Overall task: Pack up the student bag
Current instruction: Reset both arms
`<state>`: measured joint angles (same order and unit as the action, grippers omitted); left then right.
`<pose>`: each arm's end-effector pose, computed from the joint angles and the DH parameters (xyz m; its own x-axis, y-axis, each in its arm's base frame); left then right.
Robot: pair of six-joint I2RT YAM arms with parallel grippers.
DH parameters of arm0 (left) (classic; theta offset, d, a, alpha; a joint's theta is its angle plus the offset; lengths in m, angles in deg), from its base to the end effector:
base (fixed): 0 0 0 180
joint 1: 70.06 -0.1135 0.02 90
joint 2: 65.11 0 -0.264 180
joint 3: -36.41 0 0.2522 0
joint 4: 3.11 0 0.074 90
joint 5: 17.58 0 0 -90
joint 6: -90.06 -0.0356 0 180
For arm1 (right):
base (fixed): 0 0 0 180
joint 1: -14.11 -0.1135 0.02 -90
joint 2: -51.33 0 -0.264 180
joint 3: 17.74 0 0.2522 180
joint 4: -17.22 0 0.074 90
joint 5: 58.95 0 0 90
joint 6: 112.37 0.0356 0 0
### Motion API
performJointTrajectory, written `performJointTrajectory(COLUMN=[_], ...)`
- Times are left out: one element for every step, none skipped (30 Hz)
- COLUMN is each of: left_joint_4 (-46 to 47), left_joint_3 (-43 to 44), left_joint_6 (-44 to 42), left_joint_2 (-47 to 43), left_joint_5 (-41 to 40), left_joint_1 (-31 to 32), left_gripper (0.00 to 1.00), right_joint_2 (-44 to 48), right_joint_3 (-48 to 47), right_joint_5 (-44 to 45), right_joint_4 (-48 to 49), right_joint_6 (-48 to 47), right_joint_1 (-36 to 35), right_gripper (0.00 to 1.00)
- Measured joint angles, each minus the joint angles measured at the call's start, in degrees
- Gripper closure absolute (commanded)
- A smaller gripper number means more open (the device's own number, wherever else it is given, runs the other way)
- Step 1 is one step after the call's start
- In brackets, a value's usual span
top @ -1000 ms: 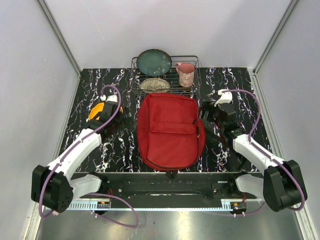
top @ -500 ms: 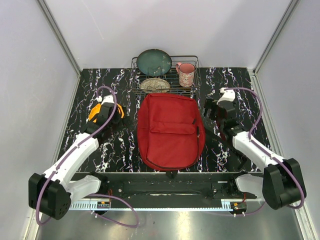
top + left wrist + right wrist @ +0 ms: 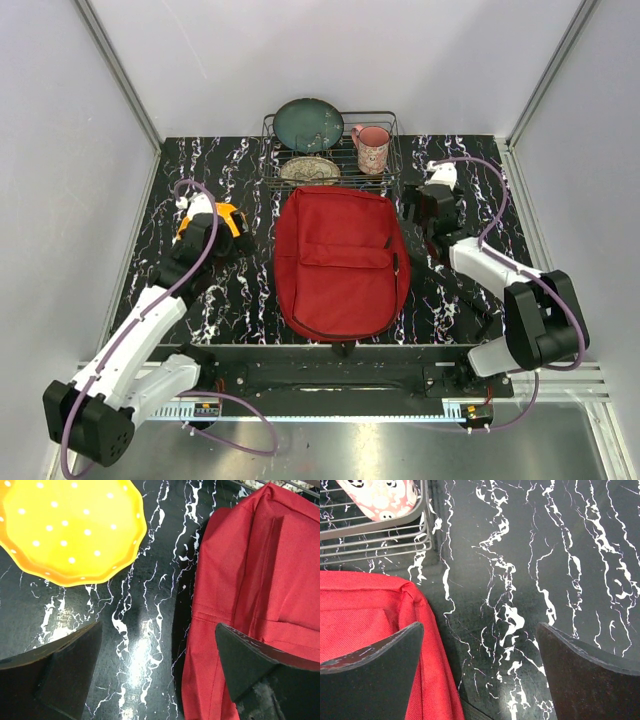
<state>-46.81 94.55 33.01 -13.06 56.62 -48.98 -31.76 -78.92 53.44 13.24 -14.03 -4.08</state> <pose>0.1847 -0.0608 0.2824 -0.5566 -0.3463 -0.7551 -0.1882 0.9379 -0.2914 0.3067 0.0865 0.2348 -0.4051 0.0081 -0.9142 0.0967 0.9947 -0.0341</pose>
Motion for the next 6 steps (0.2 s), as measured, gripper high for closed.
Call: performJointTrajectory(left_joint_4=[0.04,0.15,0.66,1.11,1.53,1.81], left_joint_3=[-0.04,-0.24,-0.81,-1.55,-2.62,-3.58], left_joint_6=[0.15,0.33,0.44,0.57,0.72,0.9], left_joint_2=[-0.11,-0.28,-0.68,-1.16,-1.95,-2.64], left_joint_5=[-0.7,-1.29,-2.01,-2.49,-2.99,-3.45], left_joint_1=[0.04,0.26,0.39,0.5,0.63,0.68], left_gripper=[0.01,0.01,0.01,0.01,0.01,0.01], right_joint_2=[-0.04,-0.04,-0.04,-0.04,-0.04,-0.04], right_joint_3=[0.85,1.92,2.84,3.89,4.9,5.68], right_joint_5=[0.17,0.59,0.96,1.53,2.36,3.08], right_joint_4=[1.4,2.82,3.96,4.85,5.53,6.1], right_joint_6=[-0.02,-0.42,-0.83,-1.46,-2.19,-2.91], right_joint_1=[0.0,0.0,0.0,0.02,0.04,0.15], right_gripper=[0.0,0.0,0.0,0.0,0.0,0.0])
